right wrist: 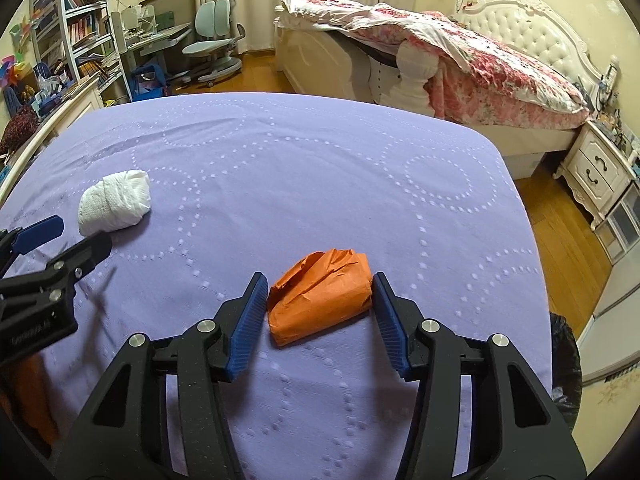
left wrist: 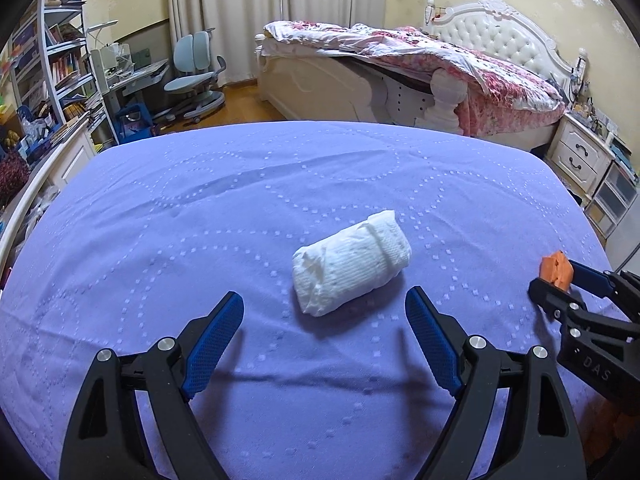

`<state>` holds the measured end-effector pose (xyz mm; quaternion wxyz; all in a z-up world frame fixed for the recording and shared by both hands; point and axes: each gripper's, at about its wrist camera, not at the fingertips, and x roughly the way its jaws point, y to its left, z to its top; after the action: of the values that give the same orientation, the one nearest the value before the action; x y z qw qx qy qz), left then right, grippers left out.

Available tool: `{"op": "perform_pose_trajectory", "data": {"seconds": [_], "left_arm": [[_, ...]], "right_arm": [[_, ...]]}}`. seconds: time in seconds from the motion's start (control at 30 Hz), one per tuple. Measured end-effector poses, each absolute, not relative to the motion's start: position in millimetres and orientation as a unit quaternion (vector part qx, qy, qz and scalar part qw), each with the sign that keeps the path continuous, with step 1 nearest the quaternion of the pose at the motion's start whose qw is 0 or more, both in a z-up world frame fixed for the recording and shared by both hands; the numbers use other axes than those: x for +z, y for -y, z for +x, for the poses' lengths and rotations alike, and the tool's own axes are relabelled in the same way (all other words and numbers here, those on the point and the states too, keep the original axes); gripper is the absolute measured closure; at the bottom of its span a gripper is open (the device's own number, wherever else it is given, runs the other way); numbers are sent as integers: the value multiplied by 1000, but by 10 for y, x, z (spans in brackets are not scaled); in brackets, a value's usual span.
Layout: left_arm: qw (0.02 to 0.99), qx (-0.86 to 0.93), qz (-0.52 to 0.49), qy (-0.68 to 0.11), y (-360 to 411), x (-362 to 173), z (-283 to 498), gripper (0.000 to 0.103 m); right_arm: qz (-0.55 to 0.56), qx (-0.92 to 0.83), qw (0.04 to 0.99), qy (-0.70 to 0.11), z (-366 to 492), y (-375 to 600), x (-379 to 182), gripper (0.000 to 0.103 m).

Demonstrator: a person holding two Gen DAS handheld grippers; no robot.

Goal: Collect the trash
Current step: 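Grasp the white wrapped roll with the left tool while the right tool grasps the orange bag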

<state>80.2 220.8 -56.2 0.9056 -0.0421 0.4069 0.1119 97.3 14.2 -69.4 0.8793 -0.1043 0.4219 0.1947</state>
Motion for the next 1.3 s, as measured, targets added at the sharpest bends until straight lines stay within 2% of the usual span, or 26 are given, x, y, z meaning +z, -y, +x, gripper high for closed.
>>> {"op": "perform_pose_trajectory", "data": {"seconds": [0.4,0.43,0.47,0.57,0.9,0.97,1.03,1.1,1.17,1.3], "left_arm": [[900,104,-40,-422,-2206,-605,1021,20],[899,100,-42,-423,-2210,-611,1024,21],[900,96,-44,-424,-2210,-614,1021,29],[899,84,-47,-427,-2214,-622,1015,42],[902,77,-40,-422,-2143,-603,922,46],[902,78,-42,-422,-2140,-600,911,46],[902,79,-43,-422,-2139,-595,898,46],[902,79,-43,-423,-2118,-596,876,46],[902,79,-44,-422,-2104,-595,858,46],[903,78,-50,-420,-2042,-585,785,46]], "right_arm": [[-104,198,879,-422,979,-119,-709,49],[-104,198,879,-422,979,-118,-710,49],[-104,199,878,-422,979,-118,-710,49],[-104,193,879,-424,985,-121,-713,38],[-90,175,883,-426,953,-29,-708,35],[-90,172,884,-425,938,-5,-706,40],[-90,169,885,-423,913,23,-700,49],[-88,168,886,-422,901,59,-701,63],[-83,169,887,-422,884,106,-697,71],[-79,173,886,-422,865,160,-684,76]]}}
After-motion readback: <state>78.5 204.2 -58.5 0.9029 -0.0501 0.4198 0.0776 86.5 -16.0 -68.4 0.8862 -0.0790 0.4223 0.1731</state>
